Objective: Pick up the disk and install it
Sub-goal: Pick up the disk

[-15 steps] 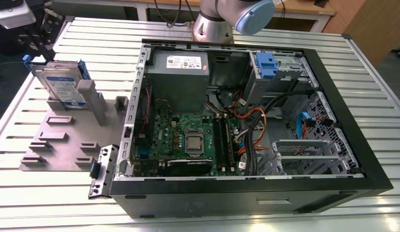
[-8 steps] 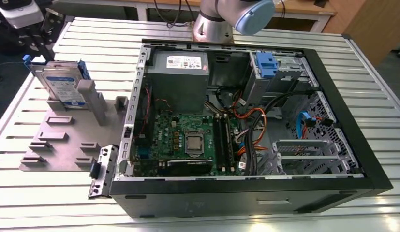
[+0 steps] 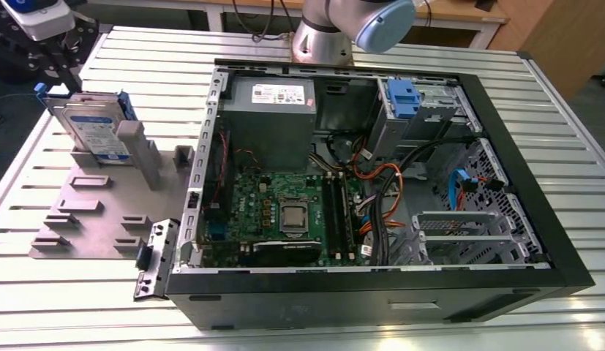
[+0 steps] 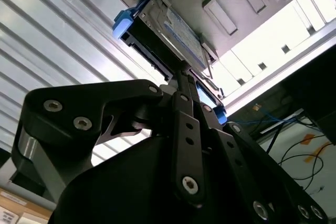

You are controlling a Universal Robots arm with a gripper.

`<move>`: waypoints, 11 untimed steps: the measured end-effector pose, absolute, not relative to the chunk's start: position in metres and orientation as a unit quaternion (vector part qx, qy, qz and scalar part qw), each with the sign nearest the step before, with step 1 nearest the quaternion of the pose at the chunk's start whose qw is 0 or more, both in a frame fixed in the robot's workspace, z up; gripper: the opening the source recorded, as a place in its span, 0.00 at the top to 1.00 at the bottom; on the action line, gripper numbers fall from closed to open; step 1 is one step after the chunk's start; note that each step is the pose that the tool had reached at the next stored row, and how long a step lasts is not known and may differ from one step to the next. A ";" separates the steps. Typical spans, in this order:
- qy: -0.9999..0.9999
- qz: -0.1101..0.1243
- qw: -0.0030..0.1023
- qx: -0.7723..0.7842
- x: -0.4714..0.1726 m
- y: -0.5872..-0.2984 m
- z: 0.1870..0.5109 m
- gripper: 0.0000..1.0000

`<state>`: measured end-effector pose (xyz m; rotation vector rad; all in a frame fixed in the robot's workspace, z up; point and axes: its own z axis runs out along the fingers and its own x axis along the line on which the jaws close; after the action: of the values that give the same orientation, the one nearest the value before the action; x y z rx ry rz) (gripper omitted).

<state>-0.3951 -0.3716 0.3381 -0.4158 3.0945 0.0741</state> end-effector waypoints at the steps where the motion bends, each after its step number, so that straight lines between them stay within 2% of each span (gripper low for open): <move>1: 0.990 0.024 0.009 -0.137 -0.395 -0.372 0.338 0.89; 11: 0.989 0.024 0.009 -0.145 -0.395 -0.372 0.339 0.89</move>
<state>-0.3950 -0.3716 0.3394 -0.4515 3.0899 0.0750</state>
